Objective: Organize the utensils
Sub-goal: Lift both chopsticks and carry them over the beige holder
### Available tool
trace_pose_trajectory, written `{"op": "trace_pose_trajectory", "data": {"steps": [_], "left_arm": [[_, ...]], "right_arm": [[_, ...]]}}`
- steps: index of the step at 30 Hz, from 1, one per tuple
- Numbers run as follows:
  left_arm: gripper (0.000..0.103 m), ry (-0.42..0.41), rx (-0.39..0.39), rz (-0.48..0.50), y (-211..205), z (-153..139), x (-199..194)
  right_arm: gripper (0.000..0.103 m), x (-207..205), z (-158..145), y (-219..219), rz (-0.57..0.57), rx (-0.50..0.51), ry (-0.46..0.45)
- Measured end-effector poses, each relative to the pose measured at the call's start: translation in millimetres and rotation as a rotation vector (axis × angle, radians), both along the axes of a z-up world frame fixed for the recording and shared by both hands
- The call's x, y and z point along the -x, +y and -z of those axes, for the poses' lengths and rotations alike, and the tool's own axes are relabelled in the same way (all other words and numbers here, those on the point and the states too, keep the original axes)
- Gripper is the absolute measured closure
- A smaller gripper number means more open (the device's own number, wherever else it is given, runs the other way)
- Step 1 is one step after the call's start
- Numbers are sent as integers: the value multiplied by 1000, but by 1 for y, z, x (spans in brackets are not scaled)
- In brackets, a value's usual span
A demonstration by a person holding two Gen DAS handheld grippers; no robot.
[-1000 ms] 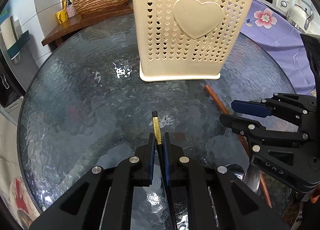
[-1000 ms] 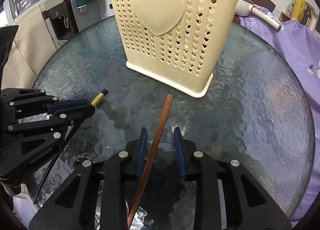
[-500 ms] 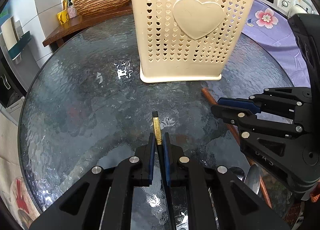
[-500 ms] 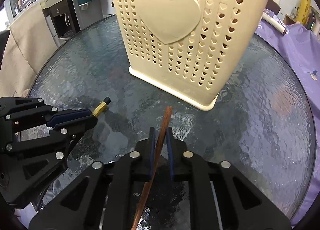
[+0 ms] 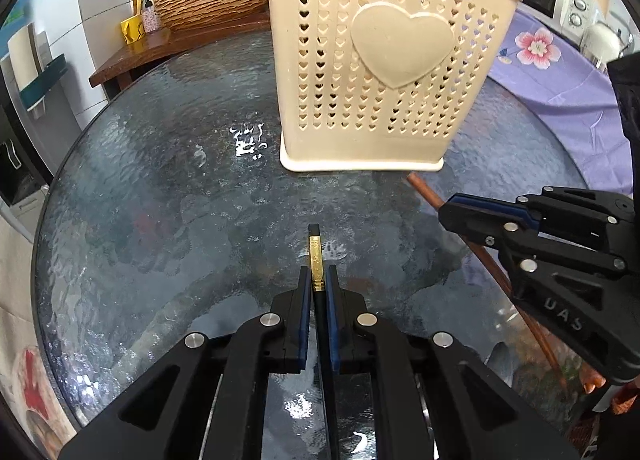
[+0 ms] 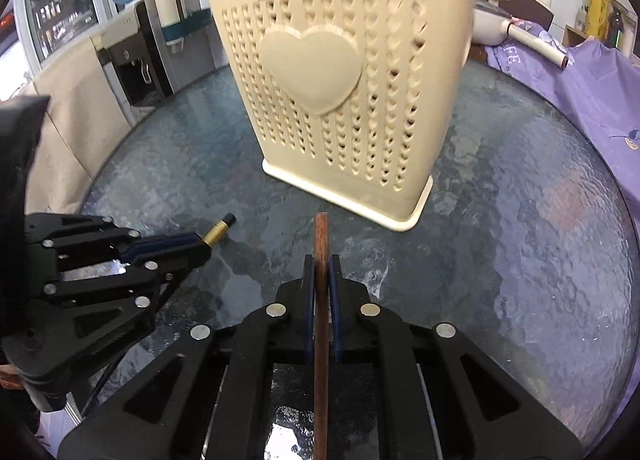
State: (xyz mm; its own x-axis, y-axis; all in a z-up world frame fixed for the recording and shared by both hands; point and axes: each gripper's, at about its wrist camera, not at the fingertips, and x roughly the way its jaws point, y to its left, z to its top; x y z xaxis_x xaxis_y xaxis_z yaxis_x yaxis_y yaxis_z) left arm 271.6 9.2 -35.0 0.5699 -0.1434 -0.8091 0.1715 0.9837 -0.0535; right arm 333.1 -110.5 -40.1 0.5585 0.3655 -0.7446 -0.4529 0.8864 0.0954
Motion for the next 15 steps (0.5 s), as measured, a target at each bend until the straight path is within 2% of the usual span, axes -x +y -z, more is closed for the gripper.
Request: {"op": "trace_pose_trajectory", "data": {"steps": [8, 15], "left_arm": [[96, -85, 32, -3, 5, -32, 11], [96, -170, 102, 7, 14, -73, 22]], "right_arm": [[95, 13, -28, -23, 13, -91, -87], [95, 25, -61, -39, 20, -184, -157]]}}
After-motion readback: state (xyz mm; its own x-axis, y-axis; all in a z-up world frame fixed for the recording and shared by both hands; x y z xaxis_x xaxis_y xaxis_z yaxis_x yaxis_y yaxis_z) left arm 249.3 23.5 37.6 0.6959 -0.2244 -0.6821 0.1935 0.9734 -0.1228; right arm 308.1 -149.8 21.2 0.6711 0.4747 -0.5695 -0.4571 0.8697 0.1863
